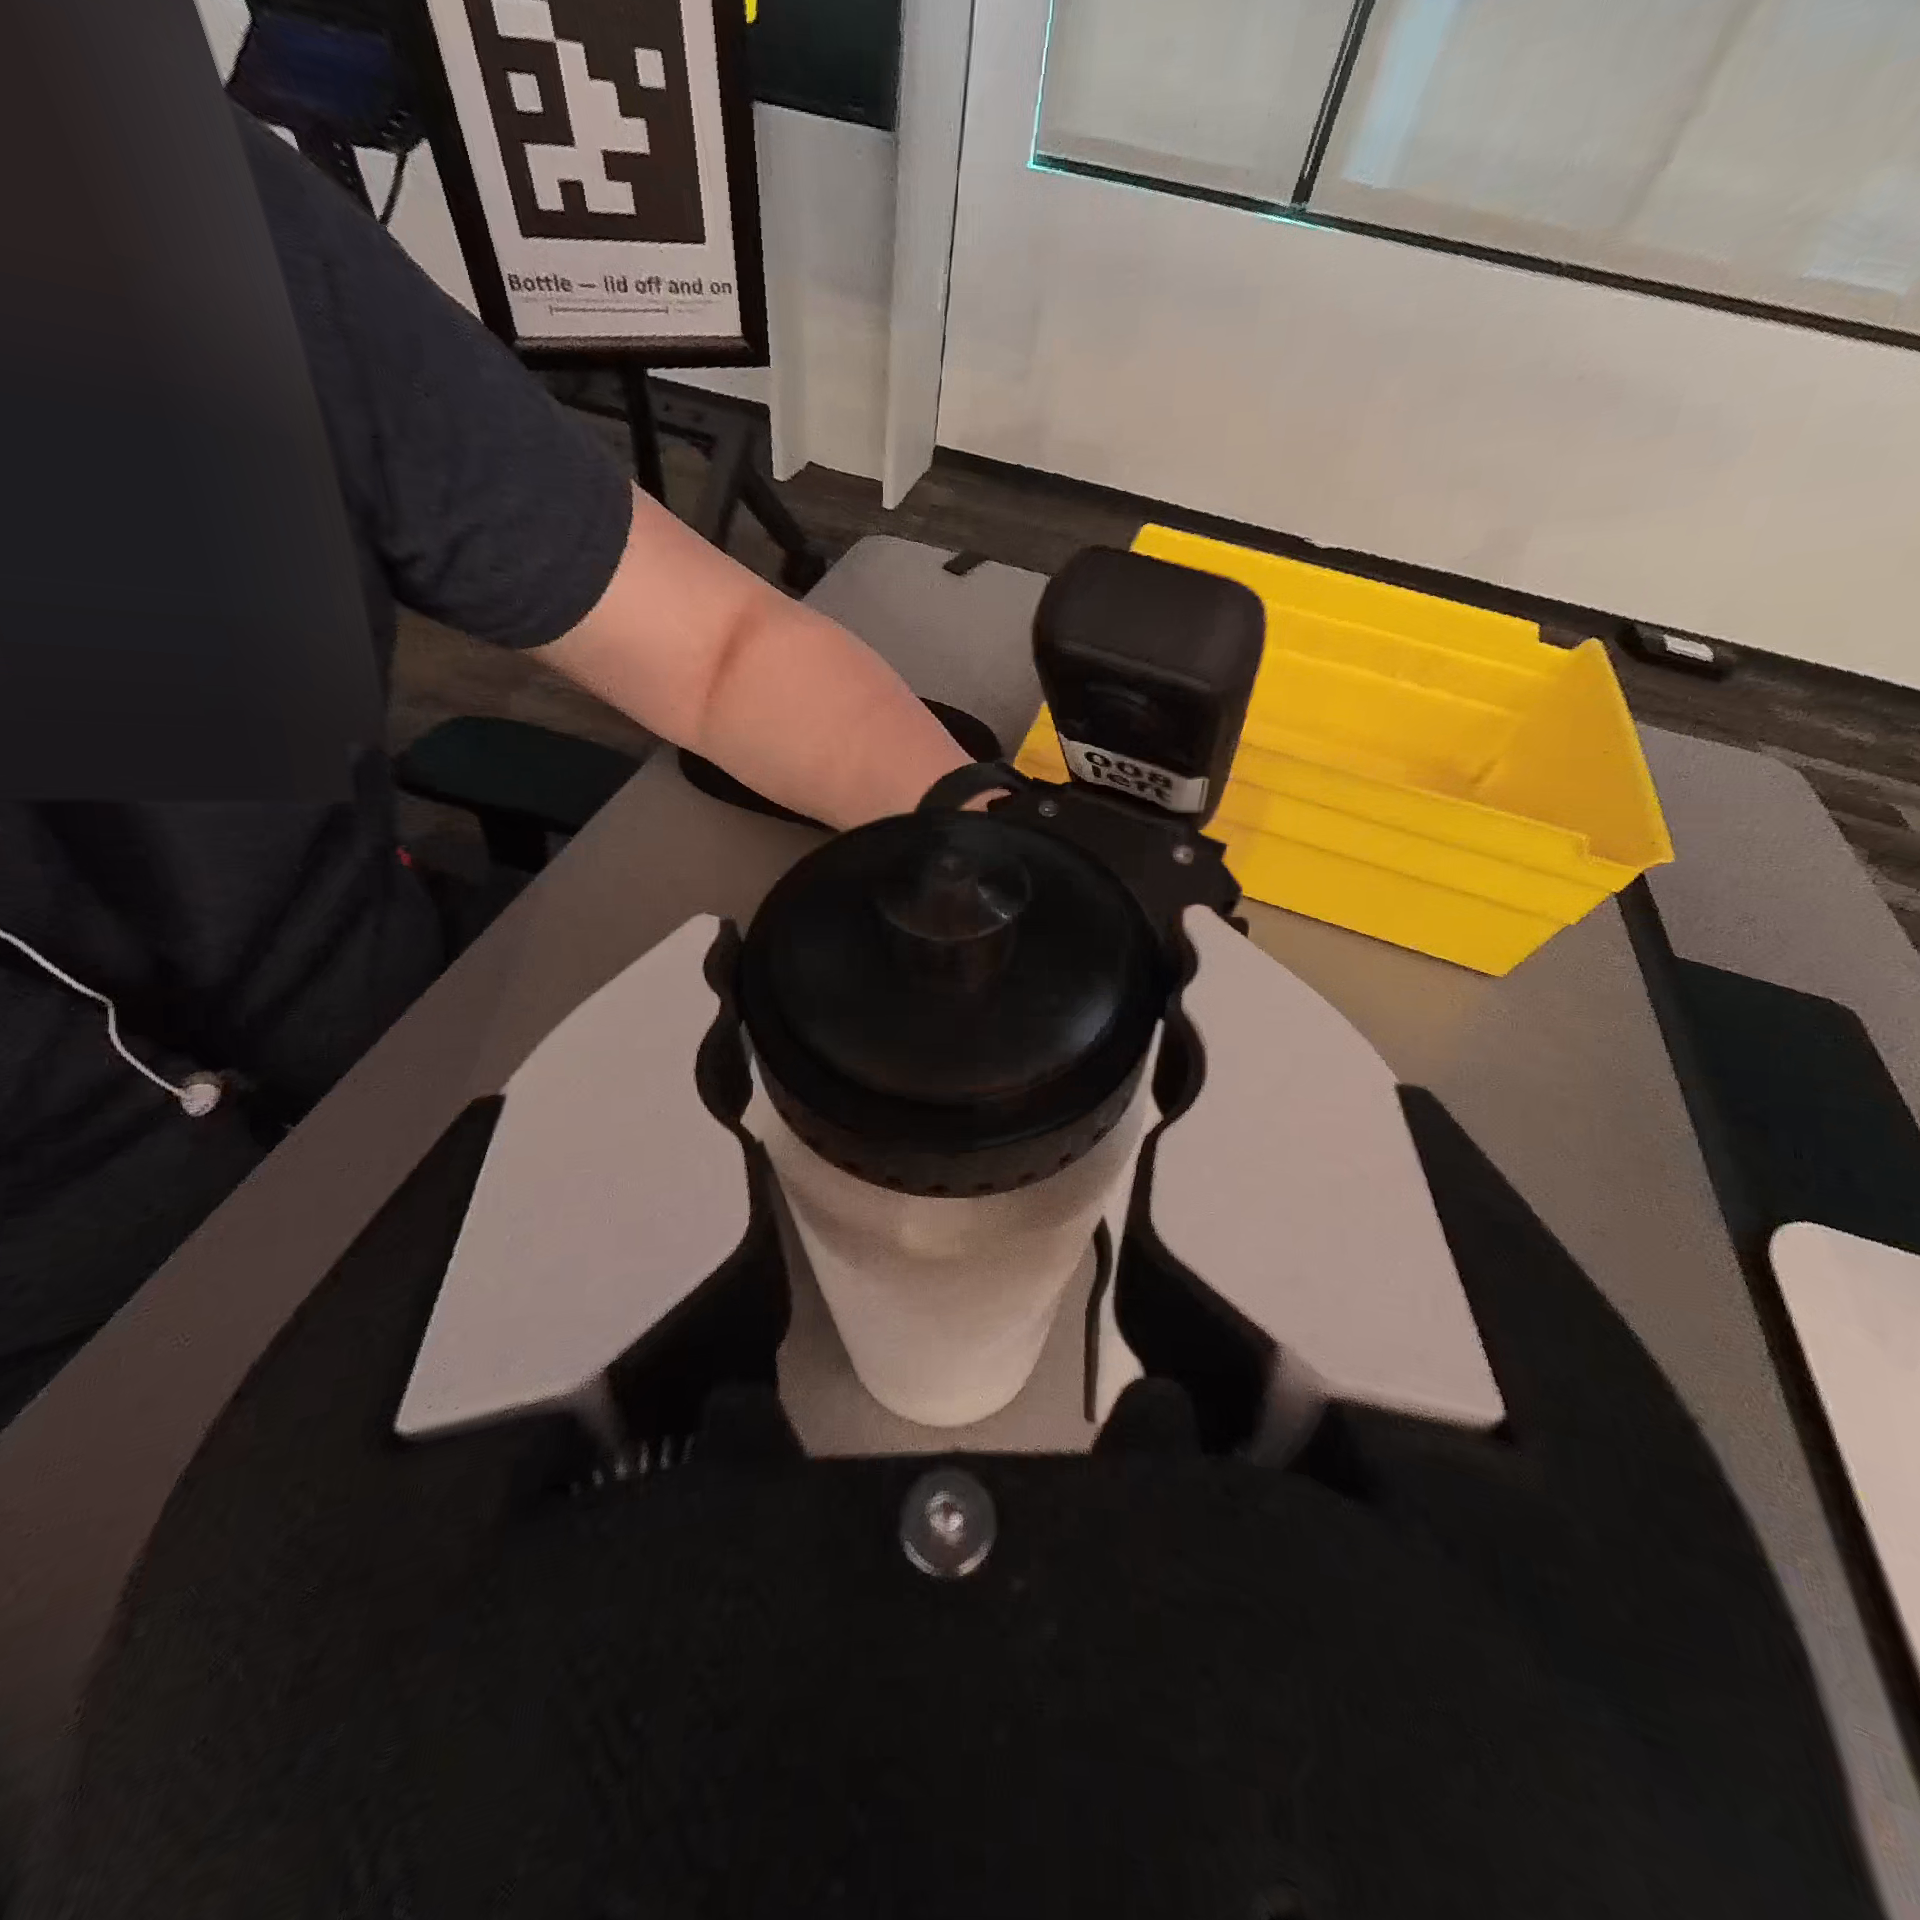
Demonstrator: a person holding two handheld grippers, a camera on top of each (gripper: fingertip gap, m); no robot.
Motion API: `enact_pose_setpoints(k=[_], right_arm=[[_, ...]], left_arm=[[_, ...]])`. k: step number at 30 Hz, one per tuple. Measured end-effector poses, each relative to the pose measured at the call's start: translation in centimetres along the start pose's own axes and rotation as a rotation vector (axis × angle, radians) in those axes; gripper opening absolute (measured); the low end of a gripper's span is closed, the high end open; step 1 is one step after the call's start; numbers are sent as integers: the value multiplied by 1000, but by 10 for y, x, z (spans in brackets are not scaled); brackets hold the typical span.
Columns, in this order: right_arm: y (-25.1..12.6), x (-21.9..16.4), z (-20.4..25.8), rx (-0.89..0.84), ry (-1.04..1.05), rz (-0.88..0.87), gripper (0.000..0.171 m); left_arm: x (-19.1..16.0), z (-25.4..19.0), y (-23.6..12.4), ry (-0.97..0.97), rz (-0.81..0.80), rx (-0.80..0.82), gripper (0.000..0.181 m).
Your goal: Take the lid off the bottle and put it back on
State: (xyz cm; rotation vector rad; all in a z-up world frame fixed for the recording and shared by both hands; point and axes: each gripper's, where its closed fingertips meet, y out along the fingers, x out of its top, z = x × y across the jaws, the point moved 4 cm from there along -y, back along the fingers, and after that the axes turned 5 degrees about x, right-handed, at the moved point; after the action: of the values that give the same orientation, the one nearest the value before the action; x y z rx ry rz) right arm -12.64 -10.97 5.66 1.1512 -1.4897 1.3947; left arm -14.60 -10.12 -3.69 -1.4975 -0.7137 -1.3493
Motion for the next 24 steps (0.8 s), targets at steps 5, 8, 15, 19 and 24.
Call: enact_pose_setpoints(k=[5,8,15,19,24], right_arm=[[-4,3,-36,-278,109,6,84],[-7,1,-50,-402,166,22,83],[-7,-1,-31,-231,102,39,74],[-4,3,-7,-11,49,-54,74],[-4,2,-32,-228,122,-8,87]], left_arm=[[-2,34,-11,-84,-2,217,98],[-8,50,-18,-124,31,308,98],[-8,27,-11,-43,57,150,98],[-4,4,-2,-1,35,12,98],[-8,28,-9,-67,42,153,98]])
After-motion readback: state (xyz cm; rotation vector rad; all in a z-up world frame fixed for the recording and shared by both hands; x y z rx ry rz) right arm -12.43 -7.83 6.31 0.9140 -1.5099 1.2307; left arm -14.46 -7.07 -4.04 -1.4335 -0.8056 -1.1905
